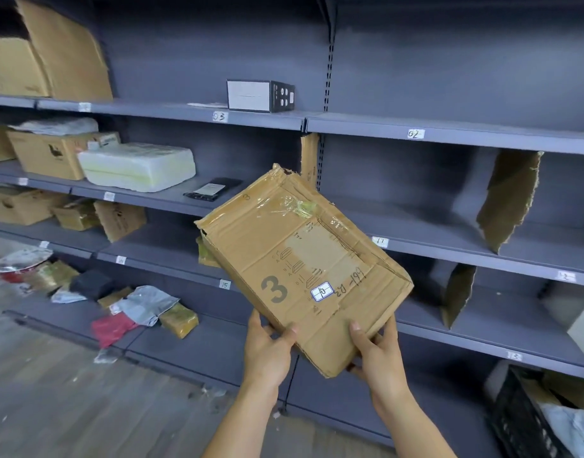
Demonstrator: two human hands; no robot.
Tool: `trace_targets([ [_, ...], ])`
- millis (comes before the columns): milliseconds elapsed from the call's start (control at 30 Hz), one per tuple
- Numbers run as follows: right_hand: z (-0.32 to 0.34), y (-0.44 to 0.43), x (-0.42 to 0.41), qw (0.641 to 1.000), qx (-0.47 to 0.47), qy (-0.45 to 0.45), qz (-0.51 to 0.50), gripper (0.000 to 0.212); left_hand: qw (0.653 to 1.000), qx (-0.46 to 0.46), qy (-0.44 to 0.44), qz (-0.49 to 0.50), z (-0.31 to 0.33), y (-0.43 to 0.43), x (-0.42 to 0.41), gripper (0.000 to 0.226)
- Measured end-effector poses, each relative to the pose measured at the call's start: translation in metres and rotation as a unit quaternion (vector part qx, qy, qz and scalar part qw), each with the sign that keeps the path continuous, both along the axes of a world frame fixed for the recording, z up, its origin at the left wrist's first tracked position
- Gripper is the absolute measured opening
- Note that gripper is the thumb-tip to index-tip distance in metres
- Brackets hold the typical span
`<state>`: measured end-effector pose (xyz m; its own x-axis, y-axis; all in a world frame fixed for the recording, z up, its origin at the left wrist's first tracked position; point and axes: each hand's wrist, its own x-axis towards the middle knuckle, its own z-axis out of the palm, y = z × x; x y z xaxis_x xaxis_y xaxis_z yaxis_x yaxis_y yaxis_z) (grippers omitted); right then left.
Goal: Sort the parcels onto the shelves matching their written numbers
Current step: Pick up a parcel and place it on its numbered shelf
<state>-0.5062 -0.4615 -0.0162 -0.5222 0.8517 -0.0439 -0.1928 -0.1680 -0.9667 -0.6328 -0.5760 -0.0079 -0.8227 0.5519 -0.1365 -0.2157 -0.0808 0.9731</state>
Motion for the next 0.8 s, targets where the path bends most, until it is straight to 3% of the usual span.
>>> trace_targets([
  [567, 0.017, 0.071, -0.165, 0.994, 0.005, 0.022, 0.103, 0.049, 0.996, -0.002, 0.011, 0.093, 0.025, 0.047, -0.136, 0.043],
  [800, 0.017, 0.083, -0.209, 0.995, 0.006, 0.006, 0.097, 0.05, 0.995, -0.007, 0.007, 0.095, 0.022, 0.062, -0.181, 0.037],
])
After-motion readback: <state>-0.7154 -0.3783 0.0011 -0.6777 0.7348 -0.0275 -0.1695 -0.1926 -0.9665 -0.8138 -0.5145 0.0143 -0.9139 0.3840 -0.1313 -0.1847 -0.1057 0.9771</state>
